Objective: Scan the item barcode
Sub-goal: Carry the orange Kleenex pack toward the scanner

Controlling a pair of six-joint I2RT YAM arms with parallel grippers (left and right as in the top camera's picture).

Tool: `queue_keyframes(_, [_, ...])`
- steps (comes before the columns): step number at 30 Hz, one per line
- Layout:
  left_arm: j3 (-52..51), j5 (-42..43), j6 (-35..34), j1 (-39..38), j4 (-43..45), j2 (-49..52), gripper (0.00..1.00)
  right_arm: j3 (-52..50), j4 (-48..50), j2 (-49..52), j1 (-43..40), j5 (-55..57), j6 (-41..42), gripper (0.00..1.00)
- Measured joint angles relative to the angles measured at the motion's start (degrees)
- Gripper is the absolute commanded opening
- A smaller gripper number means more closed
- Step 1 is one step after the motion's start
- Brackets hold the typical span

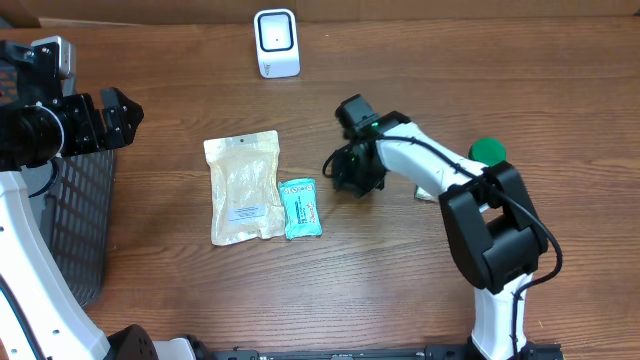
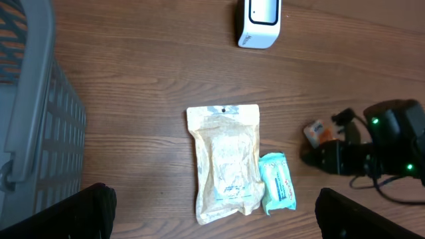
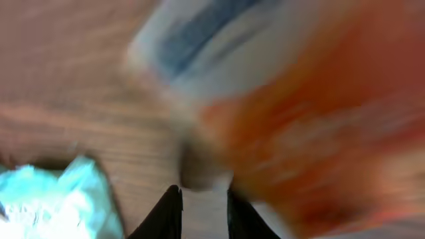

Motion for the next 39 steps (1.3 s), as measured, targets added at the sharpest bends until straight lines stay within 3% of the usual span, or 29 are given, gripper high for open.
queue_keyframes(9, [0.00, 0.00, 0.00, 0.00, 0.02, 0.00, 0.99, 0.00, 3.67, -0.09, -9.60, 5.79, -0.50, 0.13])
queue_keyframes(17, [0.00, 0.00, 0.00, 0.00, 0.00, 0.00, 1.00, -0.24, 21.59, 0.02, -15.63, -1.70, -8.39, 0.18])
queue_keyframes(23, [0.00, 0.00, 0.00, 0.00, 0.00, 0.00, 1.00, 1.36, 13.62, 0.02, -15.56, -7.17, -9.55, 0.31])
queue_keyframes(32, [0.00, 0.00, 0.00, 0.00, 0.02, 0.00, 1.00, 4.68, 2.84, 0.02, -15.23, -9.77, -3.50, 0.31])
queue_keyframes(39, [0.00, 0.00, 0.00, 0.00, 0.02, 0.00, 1.00, 2.71, 7.76, 0.02, -13.31, -9.44, 0.94, 0.29])
